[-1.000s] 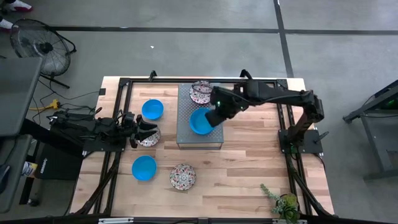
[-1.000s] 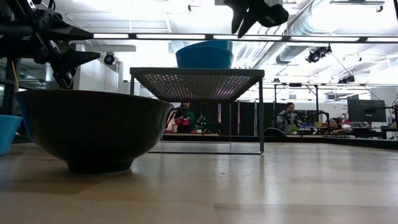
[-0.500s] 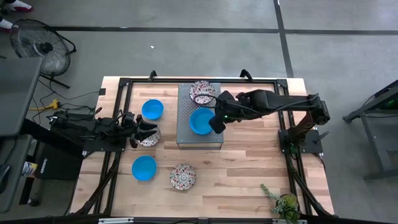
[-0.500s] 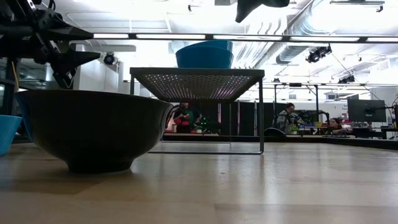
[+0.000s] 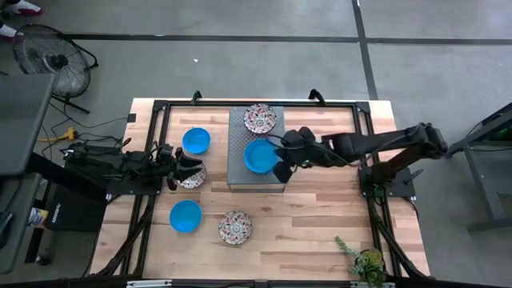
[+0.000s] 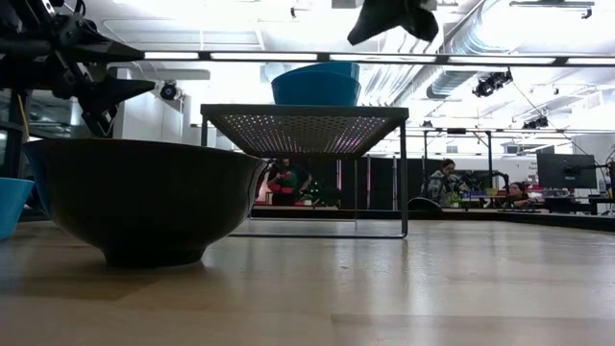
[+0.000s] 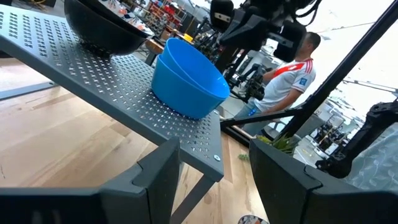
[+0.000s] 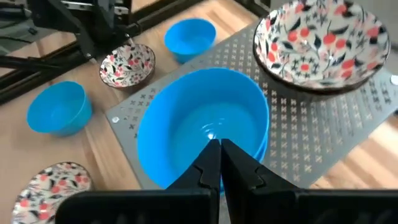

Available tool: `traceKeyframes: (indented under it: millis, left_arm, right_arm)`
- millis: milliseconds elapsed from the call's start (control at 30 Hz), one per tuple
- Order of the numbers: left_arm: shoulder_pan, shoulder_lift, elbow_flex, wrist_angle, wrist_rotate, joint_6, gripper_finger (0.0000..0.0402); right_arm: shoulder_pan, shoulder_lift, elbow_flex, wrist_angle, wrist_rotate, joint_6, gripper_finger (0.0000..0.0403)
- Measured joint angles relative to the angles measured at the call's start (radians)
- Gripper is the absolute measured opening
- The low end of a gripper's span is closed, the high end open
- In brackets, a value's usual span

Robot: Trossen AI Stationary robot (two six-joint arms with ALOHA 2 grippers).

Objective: Pick & Place Mini bowls
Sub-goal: Stack the blue bowl on the blue bowl on the shelf

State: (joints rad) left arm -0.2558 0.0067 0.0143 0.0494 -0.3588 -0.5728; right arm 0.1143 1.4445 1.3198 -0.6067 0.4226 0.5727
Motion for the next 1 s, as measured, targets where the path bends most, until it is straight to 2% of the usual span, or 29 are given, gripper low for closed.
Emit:
traceKeyframes:
  millis: [267, 433, 1000]
  left_arm:
    - [0.000, 0.000, 0.000, 0.000, 0.000, 0.000, 0.0190]
    - [0.000, 0.000, 0.000, 0.000, 0.000, 0.000, 0.0190]
    - [0.000, 0.000, 0.000, 0.000, 0.000, 0.000, 0.0190]
  right_arm:
    - [-0.029, -0.096, -0.255, 0.351, -0.037, -0.201, 0.0000]
    - [-0.079, -0.098, -0.327, 0.483, -0.091, -0.294, 0.0000]
    - [-0.168, -0.098, -0.370, 0.504, -0.222, -0.372, 0.0000]
